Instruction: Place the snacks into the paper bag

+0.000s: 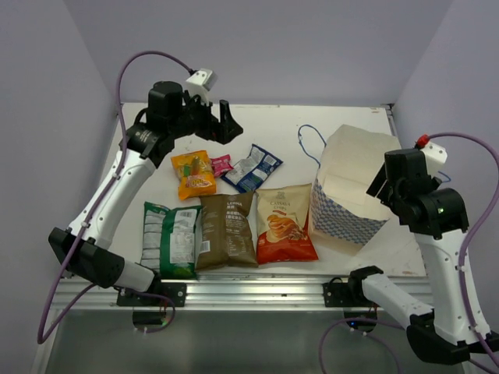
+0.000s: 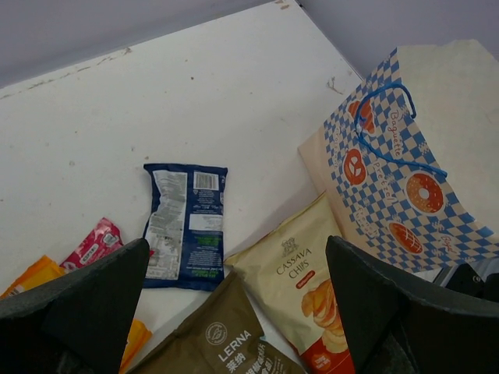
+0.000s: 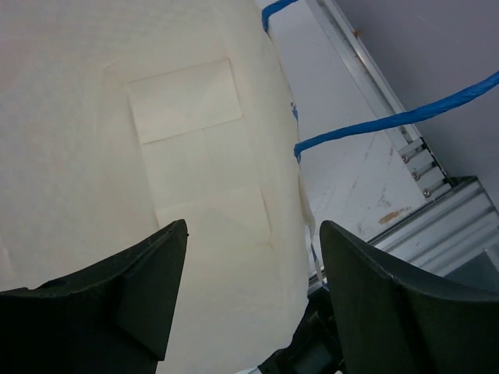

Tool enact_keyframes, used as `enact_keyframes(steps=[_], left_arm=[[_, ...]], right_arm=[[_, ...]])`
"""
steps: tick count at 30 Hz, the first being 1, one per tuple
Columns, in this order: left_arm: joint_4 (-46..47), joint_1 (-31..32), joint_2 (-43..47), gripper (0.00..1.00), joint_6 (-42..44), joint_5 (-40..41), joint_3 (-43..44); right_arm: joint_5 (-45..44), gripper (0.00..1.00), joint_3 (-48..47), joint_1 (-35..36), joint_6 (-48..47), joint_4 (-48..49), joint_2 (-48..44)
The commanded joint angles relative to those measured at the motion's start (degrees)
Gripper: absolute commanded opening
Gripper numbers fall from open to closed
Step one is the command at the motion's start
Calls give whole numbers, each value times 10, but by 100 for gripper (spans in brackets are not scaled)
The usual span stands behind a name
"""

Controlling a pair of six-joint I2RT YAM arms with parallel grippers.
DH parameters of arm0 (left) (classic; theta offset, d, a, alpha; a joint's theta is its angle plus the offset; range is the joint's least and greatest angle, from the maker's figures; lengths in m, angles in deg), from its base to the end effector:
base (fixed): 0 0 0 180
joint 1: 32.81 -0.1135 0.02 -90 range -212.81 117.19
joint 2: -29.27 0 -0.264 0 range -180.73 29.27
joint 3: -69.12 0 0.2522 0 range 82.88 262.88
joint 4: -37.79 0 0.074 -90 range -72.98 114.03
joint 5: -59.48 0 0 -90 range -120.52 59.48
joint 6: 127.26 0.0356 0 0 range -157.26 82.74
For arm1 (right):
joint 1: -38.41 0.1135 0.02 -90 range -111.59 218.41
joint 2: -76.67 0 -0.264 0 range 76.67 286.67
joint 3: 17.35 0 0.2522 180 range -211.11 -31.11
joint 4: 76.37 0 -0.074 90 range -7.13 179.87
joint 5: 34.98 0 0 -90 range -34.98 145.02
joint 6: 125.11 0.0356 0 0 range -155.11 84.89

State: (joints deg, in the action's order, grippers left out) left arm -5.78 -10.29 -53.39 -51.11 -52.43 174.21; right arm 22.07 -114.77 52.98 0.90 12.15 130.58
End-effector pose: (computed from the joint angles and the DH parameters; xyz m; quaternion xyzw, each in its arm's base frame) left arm 0.2898 -0.1345 0.4330 0.1683 0.7993 -0.3222 0.4785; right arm 0.1181 0.0107 0.4233 0.2664 0.8606 -0.0925 0.4240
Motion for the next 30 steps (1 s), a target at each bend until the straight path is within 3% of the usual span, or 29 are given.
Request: enact_keyframes(steps=[1,13,16,19,20,22,23,25,26,30], left_arm=[[33,0,4,100,10,-27,-19],[32,0,-7,100,21,-24,-34],[32,0,-8,100,23,-17,-34],[33,0,-12,97,25,-13,-35],[33,0,-15,91,23,-15,-36],[43,-1,-23,80,9,-18,-41],[50,0,-26,59,-8,-28,-54],[69,0,-30,44,-27,-39,-71],[76,2,-30,42,-35,-43,-82],[106,23,-13,47,-84,3,-171]], right_arm=[[-57,73,24,-17,-1,-136,-9],[-92,76,56,-21,12,-133,-8],[-99,67,66,-21,12,-122,-12],[-103,40,68,-21,2,-106,-8],[-102,25,69,-20,-1,-101,-6],[-100,7,73,-21,-11,-83,-1],[-99,0,75,-21,-16,-69,1],[-91,0,83,-21,-30,-52,7],[-88,0,85,-20,-33,-46,8],[-80,0,90,-21,-45,-26,15]])
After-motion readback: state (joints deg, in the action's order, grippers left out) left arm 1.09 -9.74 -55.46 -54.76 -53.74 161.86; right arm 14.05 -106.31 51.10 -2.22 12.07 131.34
